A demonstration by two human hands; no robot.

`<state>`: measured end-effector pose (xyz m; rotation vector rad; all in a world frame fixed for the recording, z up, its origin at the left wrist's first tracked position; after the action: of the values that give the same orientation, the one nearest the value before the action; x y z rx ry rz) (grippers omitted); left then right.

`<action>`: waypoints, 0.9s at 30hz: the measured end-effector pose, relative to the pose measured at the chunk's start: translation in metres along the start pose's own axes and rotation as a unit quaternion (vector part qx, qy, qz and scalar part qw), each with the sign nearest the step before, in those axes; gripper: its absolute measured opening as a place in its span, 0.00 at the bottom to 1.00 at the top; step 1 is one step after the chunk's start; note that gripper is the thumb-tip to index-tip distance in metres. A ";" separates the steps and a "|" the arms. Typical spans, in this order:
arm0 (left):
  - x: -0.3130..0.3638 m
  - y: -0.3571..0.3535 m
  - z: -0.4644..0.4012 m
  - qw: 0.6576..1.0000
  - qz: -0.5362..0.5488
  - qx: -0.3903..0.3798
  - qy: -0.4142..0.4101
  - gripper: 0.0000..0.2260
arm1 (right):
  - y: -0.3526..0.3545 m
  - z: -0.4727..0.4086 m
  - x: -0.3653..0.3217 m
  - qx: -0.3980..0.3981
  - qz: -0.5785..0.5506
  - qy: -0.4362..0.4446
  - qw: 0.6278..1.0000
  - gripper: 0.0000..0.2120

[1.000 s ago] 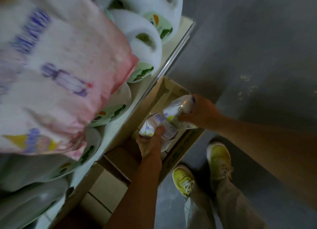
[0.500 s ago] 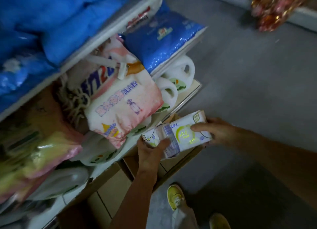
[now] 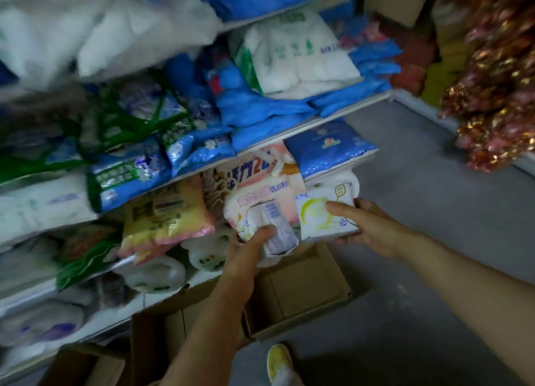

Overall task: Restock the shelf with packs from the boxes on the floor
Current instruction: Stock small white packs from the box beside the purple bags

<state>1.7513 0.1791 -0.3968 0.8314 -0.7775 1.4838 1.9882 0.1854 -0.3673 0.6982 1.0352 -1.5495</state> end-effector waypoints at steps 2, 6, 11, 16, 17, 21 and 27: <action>0.013 0.015 0.022 1.000 0.018 -0.003 -0.004 0.32 | -0.018 0.012 -0.020 -0.008 -0.022 0.019 1.000 0.28; 0.044 0.048 0.066 0.998 0.031 0.024 -0.050 0.24 | -0.069 0.031 -0.056 -0.065 -0.029 0.035 0.997 0.27; 0.074 0.098 0.113 0.993 0.045 0.056 -0.094 0.22 | -0.134 0.051 -0.075 -0.121 0.012 0.036 0.992 0.24; 0.090 0.157 0.156 0.985 0.058 0.096 -0.134 0.25 | -0.206 0.068 -0.087 -0.154 0.075 0.049 0.984 0.16; 0.092 0.171 0.164 0.983 0.065 0.103 -0.139 0.22 | -0.224 0.073 -0.091 -0.169 0.086 0.055 0.980 0.14; 0.099 0.234 0.195 0.976 0.084 0.140 -0.147 0.26 | -0.299 0.089 -0.097 -0.222 0.116 0.069 0.966 0.18; 0.112 0.353 0.232 0.960 0.084 0.211 -0.167 0.21 | -0.423 0.108 -0.088 -0.289 0.145 0.096 0.941 0.19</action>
<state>1.4088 0.0143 -0.1810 1.3929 -0.8035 1.7146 1.6095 0.1404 -0.1376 0.5592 1.3837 -0.8670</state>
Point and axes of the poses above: each hand's wrist, its own z-axis away from the middle knuckle, its own y-axis out of the back of the hand, x = y × z, the point moved 2 cm from there along -z, towards the middle knuckle, and after that the axes turned 8 degrees about -z, right-handed, at the moved point
